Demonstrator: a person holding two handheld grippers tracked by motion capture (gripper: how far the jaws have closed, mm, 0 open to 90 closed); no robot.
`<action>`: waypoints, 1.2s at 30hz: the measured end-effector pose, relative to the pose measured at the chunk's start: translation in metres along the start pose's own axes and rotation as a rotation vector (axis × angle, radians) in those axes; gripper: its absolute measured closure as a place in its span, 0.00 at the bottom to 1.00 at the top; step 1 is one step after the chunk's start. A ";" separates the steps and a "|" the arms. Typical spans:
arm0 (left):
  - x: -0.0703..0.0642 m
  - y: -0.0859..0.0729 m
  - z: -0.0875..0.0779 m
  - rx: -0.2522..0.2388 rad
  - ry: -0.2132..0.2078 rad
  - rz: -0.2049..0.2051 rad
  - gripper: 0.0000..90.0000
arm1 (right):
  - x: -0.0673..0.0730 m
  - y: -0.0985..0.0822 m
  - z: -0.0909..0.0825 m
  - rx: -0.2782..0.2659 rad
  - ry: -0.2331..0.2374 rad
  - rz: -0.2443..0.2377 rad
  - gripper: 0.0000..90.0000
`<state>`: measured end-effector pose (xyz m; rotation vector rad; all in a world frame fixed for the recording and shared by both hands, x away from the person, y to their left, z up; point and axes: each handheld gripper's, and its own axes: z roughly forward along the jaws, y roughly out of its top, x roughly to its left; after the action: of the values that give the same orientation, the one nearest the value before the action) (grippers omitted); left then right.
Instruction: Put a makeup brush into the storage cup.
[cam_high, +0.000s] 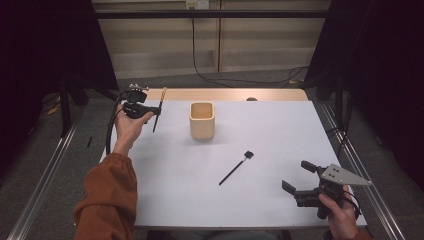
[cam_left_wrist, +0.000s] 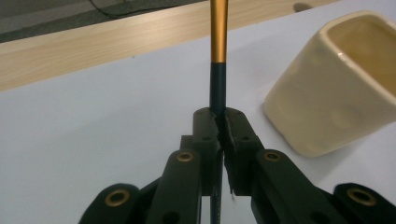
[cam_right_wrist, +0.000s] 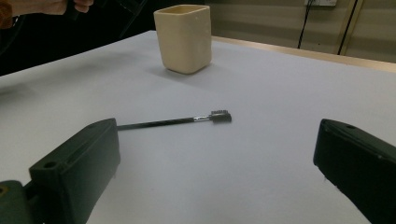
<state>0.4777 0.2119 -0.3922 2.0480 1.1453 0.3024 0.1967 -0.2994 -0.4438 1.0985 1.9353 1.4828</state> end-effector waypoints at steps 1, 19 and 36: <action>-0.001 -0.001 -0.001 -0.015 0.006 0.002 0.94 | 0.000 0.000 0.000 0.000 0.000 0.000 0.00; -0.011 -0.013 -0.017 -0.261 0.007 -0.021 0.94 | 0.001 0.000 0.000 -0.001 0.001 -0.001 0.00; -0.027 -0.009 -0.029 -0.371 -0.040 0.013 0.94 | 0.002 0.001 -0.001 -0.021 0.004 0.009 0.00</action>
<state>0.4406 0.2074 -0.3747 1.7277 0.9702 0.4434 0.1957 -0.2982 -0.4423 1.0970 1.9155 1.5073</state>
